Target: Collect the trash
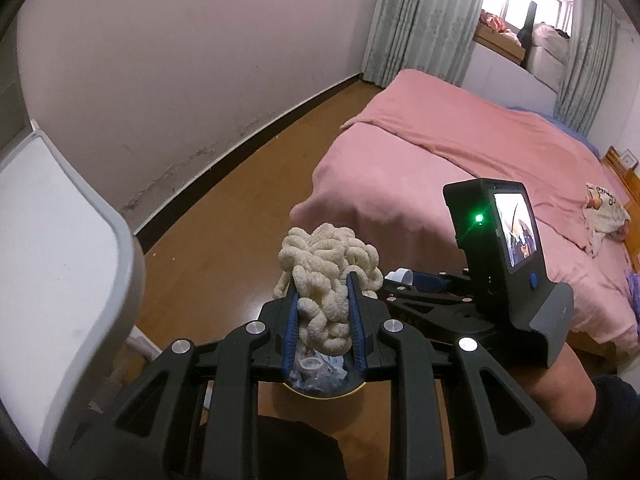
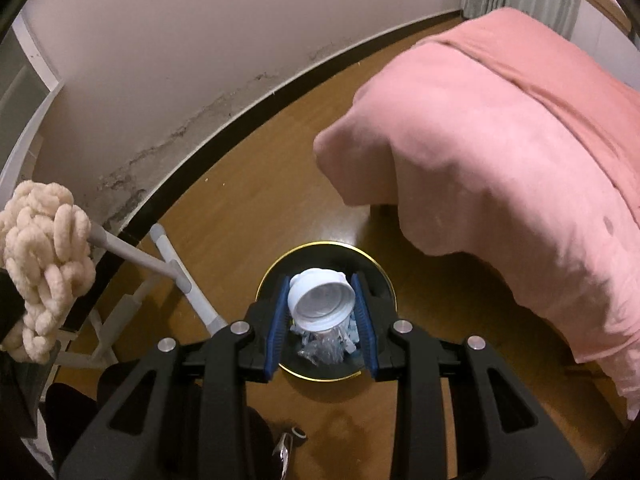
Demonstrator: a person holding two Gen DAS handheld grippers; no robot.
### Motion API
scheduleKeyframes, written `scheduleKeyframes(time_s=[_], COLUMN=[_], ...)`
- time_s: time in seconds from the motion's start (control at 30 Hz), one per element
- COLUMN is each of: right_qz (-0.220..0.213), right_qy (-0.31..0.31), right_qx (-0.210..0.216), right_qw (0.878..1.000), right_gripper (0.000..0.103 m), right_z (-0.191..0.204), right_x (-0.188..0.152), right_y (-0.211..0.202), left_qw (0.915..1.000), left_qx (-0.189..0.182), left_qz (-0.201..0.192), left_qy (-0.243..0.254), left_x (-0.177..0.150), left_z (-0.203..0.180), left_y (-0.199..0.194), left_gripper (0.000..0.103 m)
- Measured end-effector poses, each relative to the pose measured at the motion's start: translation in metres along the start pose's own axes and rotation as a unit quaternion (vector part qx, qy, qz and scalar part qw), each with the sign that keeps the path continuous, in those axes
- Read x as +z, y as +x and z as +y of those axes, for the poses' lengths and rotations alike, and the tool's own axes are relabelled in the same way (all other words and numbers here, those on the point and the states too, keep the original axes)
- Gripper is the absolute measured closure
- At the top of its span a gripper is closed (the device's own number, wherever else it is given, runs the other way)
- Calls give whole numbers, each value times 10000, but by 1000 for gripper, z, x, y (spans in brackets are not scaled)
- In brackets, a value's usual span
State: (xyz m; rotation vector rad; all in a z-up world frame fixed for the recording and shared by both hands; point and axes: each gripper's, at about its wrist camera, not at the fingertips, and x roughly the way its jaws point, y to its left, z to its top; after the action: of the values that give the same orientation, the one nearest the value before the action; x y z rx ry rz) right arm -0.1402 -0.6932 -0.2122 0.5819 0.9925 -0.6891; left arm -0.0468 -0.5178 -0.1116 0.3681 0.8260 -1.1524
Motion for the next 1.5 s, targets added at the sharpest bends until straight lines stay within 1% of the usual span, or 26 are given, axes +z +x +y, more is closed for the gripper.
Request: scheduleKeyframes(time_s=[0.13,0.17,0.27,0.3,0.33,0.37,0.4,0.57,0.67,0.8,0.93,1.0,1.03,1.07,1.1,1.17,1.2,1.27,1.3,1.33,1.37,1.43,1.47,1.5], right_qz=[16,19,27,47,53,32,2,-117,-197,-356,-627,-722,-767,-791,-793,-796,-788,-781,-780,-773,-764,-805,-833,-865], right_qy=[17,24,45,50,72,91,103,234,447,914,1467,1688,1809,1873,1900,1895,1876,1838,1812,1772,1735,1664,1620,1563], right_qx=[32,32,63,65,55,53,47,-25,-153,-396,-670,-672,-662,-639,-619,-610,-588,-550,-540,-515,-505,-468,-432,-388], right_qw=[10000,10000,10000,10000,9999,9999,9999,9997,9987,9944,9849,9807,9783,9770,9766,9767,9773,9783,9789,9798,9806,9816,9823,9832], right_gripper=[71,71,71,65,50,44,41,41,41,40,40,40,40,40,40,40,40,40,39,35,33,32,29,22], right_z=[0,0,-1,-1,-1,-1,-1,-7,-17,-38,-64,-74,-79,-82,-83,-84,-83,-80,-78,-75,-72,-65,-61,-56], right_x=[-1,-1,0,1,1,1,1,4,6,8,9,9,8,8,8,8,9,9,9,9,9,11,12,14], right_y=[1,1,0,1,0,0,-2,-8,-12,-19,-31,-36,-38,-40,-40,-40,-39,-40,-41,-41,-41,-46,-48,-51], left_qw=[10000,10000,9999,9999,9999,9998,9998,9996,9995,9985,9968,9962,9958,9957,9957,9959,9962,9966,9970,9975,9983,9990,9992,9994], left_qx=[-12,-10,-24,-17,-18,-22,-24,-18,-28,-128,-325,-428,-460,-466,-453,-430,-429,-422,-363,-295,-175,-48,19,60], left_qz=[43,59,105,114,130,153,175,254,326,525,724,751,786,800,807,791,756,699,661,614,495,356,300,260], left_qy=[6,-6,-51,-68,-81,-94,-102,-79,-26,76,58,61,80,91,106,109,99,131,169,202,246,256,246,235], left_x=[6,11,13,11,11,11,12,11,9,9,13,15,17,17,19,21,22,23,25,27,29,33,35,37], left_z=[-5,-15,-18,-17,-16,-15,-14,-15,-19,-27,-30,-33,-34,-35,-37,-38,-38,-38,-38,-38,-37,-33,-29,-24], left_y=[13,19,26,28,30,31,32,42,53,77,105,118,124,127,129,129,127,120,115,108,98,81,69,54], left_gripper=[81,81,81,81,81,81,82,81,81,81,79,66,54,48,46,37,36,26,23,19,15,11,11,11])
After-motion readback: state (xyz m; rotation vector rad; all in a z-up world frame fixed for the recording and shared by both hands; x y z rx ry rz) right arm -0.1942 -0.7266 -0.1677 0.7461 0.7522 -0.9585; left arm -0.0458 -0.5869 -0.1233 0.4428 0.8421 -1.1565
